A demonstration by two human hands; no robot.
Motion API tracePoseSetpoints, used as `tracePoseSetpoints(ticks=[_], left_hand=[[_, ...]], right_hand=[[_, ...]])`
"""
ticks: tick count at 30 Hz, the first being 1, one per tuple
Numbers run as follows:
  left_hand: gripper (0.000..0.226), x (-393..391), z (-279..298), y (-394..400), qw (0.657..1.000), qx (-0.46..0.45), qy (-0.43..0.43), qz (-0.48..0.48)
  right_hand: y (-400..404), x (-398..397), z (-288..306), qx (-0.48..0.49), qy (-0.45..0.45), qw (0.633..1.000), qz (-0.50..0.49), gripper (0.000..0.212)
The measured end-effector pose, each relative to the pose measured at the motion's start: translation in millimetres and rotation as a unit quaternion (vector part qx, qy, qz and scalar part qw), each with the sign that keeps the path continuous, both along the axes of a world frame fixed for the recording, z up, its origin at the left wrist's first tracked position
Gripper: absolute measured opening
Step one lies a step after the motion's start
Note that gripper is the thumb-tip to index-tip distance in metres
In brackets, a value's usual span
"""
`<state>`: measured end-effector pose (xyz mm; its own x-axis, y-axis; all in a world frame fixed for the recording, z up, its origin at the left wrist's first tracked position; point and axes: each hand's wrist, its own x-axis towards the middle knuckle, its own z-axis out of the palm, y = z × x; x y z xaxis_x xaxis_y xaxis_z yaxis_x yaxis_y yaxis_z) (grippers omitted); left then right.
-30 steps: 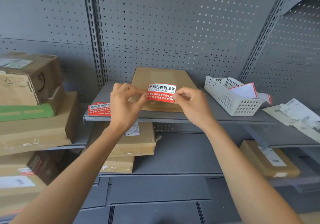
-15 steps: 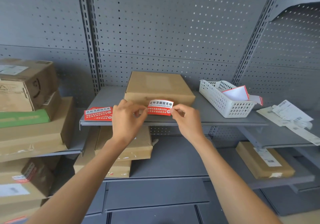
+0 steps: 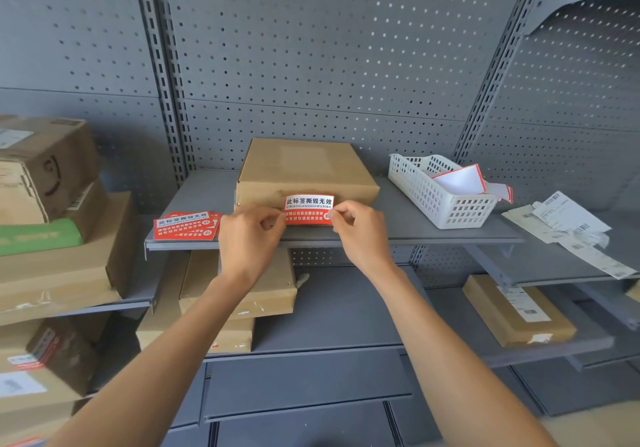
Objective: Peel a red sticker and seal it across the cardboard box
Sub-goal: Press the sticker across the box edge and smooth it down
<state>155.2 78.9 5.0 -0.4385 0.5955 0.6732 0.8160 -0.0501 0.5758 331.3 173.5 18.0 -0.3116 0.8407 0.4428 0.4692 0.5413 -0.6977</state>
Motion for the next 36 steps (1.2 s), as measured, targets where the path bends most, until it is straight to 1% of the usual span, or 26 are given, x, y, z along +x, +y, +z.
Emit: tracePoseSetpoints(ticks=[12,20,27,33,36], left_hand=[[0.013,3,5,3,1.0,-0.003,-0.022,-0.001],[0.017,1,3,9,0.999,-0.022,-0.033,0.008],[0.025,-1,1,14,0.998,-0.041,-0.043,0.027],[0.022,0,2,16,0.998,-0.039,-0.025,0.047],[0.021,-1,1,18,0.997,-0.043,-0.014,0.056]], right_hand=[[7,-4,-3,-0.005,-0.009,1.0,-0.014,0.016],[10,-4,-2,-0.005,-0.005,1.0,-0.015,0.017],[9,-9,0,0.003,-0.015,0.999,-0.042,0.019],[9,-12,1,0.008,-0.041,0.997,-0.069,0.021],[10,-13,1,0.015,-0.051,0.995,-0.085,0.03]])
